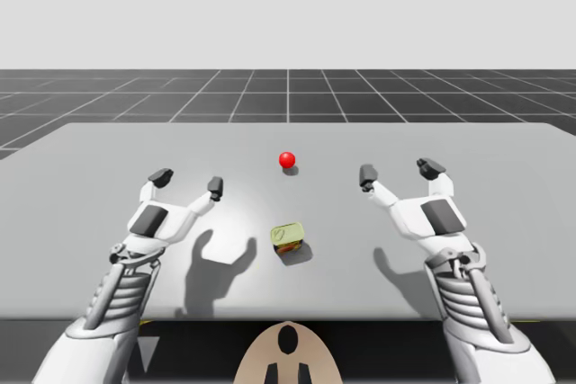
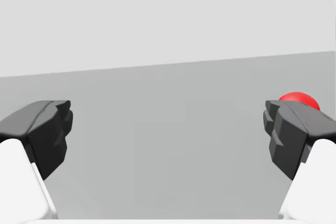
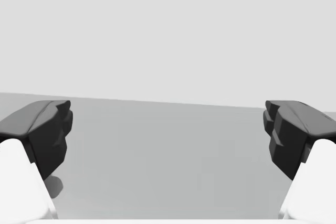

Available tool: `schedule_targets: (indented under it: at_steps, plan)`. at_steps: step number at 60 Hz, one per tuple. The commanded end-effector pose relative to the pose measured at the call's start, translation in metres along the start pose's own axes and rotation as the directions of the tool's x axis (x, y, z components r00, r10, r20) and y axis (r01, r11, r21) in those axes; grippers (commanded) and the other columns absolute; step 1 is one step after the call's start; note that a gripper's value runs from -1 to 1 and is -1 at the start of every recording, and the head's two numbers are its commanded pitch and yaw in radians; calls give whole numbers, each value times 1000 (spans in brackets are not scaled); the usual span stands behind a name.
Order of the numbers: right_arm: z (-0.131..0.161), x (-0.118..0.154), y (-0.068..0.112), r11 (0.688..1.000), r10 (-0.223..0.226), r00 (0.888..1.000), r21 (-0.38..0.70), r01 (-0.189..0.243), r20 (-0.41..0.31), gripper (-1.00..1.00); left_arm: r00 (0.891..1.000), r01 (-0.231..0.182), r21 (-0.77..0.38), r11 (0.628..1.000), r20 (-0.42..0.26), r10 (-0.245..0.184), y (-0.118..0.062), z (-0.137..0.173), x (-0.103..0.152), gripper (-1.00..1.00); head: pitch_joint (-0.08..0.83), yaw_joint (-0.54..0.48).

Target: Watch the red light. When it turns green, pick up the object.

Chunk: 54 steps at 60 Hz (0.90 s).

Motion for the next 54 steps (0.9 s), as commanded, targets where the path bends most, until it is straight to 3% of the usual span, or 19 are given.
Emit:
schedule_targets:
  at_steps: [1, 12, 26, 43, 54]
  plan:
    - [4, 2, 1, 997, -59, 998, -53, 59, 7, -1000, 1000, -20, 5, 1000, -16, 20, 3, 1, 0, -1000, 6, 2]
    - [4, 5, -1, 998, -50, 999, -30, 50, 18, -1000, 1000, -19, 11, 1000, -21, 20, 3, 0, -1, -1000, 51, -2]
    - [3, 3, 0, 999, -19, 1000, -27, 20, 6, -1000, 999, -14, 12, 1000, -28, 15, 3, -1, -2, -1000, 226, 6]
    - [2, 3, -1, 999, -24, 1000, -41, 24, 6, -1000, 999, -4, 11, 1000, -33, 5, 3, -2, -4, -1000, 408, 17]
    - [2, 3, 0, 999, -21, 1000, -40, 21, 5, -1000, 999, -1, 9, 1000, -35, 2, 3, -2, -5, -1000, 452, 17]
